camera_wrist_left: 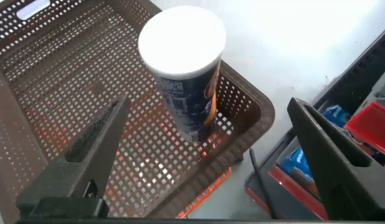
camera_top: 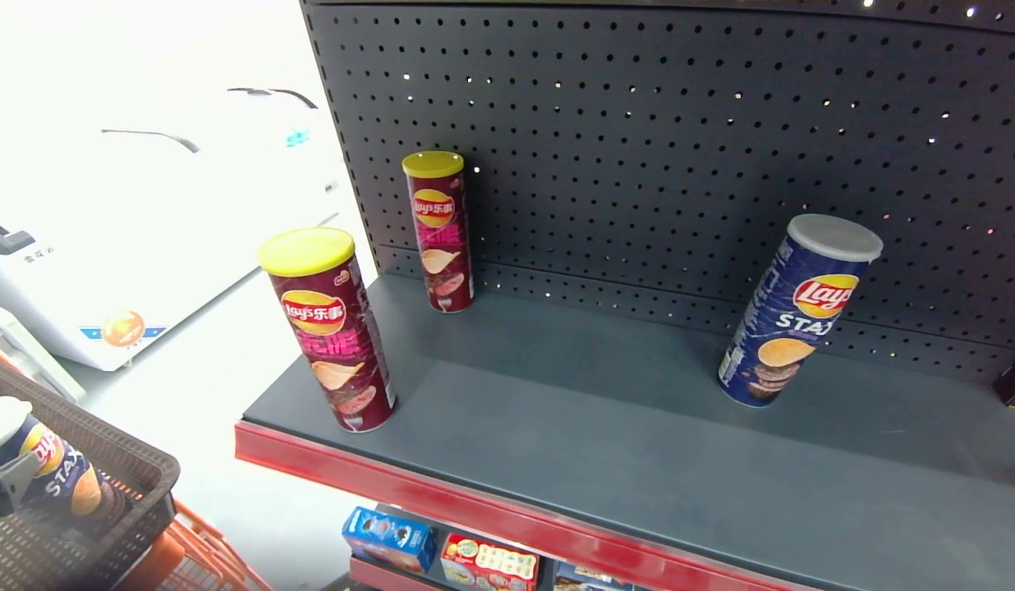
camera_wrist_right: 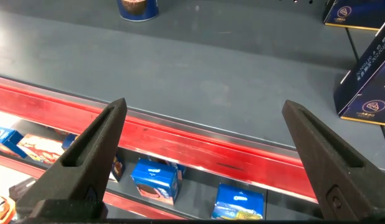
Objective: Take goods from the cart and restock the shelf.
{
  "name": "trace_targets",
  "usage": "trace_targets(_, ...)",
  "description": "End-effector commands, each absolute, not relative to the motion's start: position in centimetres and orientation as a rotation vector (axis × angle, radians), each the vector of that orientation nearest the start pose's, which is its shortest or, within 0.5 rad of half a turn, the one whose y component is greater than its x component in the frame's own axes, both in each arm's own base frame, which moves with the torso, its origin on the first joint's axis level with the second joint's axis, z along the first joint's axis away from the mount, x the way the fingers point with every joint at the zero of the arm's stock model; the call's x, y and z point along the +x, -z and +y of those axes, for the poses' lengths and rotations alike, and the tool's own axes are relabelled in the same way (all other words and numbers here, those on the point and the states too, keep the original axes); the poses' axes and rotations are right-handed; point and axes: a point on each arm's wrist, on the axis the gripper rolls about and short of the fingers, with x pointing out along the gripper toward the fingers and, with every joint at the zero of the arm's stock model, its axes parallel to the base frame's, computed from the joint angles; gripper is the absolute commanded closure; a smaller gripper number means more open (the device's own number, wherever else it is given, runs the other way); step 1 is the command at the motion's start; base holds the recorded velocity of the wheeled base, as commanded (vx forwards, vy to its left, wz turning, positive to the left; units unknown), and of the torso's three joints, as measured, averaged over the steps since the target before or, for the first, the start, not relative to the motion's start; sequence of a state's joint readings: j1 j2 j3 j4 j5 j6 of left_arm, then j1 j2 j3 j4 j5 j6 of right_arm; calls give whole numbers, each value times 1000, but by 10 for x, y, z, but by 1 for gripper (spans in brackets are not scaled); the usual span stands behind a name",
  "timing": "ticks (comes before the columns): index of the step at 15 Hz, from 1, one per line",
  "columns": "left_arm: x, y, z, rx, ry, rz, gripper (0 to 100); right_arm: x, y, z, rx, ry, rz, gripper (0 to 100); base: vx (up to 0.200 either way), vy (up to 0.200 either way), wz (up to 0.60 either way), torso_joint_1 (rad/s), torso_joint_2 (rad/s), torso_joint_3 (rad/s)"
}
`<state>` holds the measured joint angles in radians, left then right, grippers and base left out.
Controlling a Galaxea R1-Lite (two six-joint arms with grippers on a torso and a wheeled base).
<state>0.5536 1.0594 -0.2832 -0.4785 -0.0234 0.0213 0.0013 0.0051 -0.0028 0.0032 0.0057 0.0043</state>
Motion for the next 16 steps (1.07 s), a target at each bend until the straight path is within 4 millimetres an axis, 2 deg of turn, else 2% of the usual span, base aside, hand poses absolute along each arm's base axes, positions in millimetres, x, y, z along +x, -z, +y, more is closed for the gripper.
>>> trace_targets(1, 125, -138, 76, -93, -511, 383, 0, -23, -76, 0, 5, -8, 6, 0, 0, 0, 0, 0, 0, 0)
trace_targets(6, 147, -125, 96, -78, -533, 311, 0, -23, -76, 0, 5, -8, 6, 0, 0, 0, 0, 0, 0, 0)
trace_targets(9, 154, -113, 108, -87, -570, 331, 0, -22, -76, 0, 5, -8, 8, 0, 0, 0, 0, 0, 0, 0)
trace_targets(13, 163, -97, 114, -96, -563, 354, 0, -23, -76, 0, 5, -8, 5, 0, 0, 0, 0, 0, 0, 0)
trace_targets(16, 179, -85, 125, -91, -566, 336, 0, -23, -76, 0, 5, -8, 5, 0, 0, 0, 0, 0, 0, 0)
